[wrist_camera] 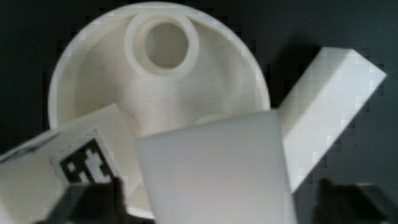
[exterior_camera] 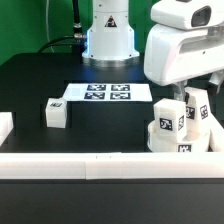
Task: Assemble stool
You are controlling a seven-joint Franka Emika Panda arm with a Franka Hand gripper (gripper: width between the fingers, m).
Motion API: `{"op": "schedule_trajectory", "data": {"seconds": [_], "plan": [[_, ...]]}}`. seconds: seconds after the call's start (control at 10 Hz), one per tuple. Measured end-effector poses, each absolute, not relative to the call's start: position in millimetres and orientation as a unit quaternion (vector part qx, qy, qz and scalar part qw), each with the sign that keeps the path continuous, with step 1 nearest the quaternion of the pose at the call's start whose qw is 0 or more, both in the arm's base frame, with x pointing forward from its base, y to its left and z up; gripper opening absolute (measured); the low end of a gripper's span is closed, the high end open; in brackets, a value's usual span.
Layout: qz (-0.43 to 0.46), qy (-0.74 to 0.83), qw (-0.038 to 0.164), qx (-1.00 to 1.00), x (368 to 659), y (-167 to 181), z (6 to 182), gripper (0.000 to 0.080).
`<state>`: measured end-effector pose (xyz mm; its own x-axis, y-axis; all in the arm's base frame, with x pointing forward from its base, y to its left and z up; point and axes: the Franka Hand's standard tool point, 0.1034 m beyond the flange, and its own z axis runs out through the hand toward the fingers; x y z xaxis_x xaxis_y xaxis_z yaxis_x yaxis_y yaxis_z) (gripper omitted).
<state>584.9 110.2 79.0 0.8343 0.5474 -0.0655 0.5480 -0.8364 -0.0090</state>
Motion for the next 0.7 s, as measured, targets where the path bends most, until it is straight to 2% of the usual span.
{"op": "schedule_trajectory", "data": {"seconds": [0.1,0.2,0.6,0.7], "plan": [[-0.033,0.284,0.005,0.958,585.3,107.9,79.1,0.0386],[-0.033,0.284,0.005,0.958,585.5,107.5,79.1,0.0334],[-0.032,0.258,0.005,0.966,585.5,106.7,79.0,0.0334],[-0.032,0.194,0.003,0.980,585.7,106.2,78.9,0.0334]]}}
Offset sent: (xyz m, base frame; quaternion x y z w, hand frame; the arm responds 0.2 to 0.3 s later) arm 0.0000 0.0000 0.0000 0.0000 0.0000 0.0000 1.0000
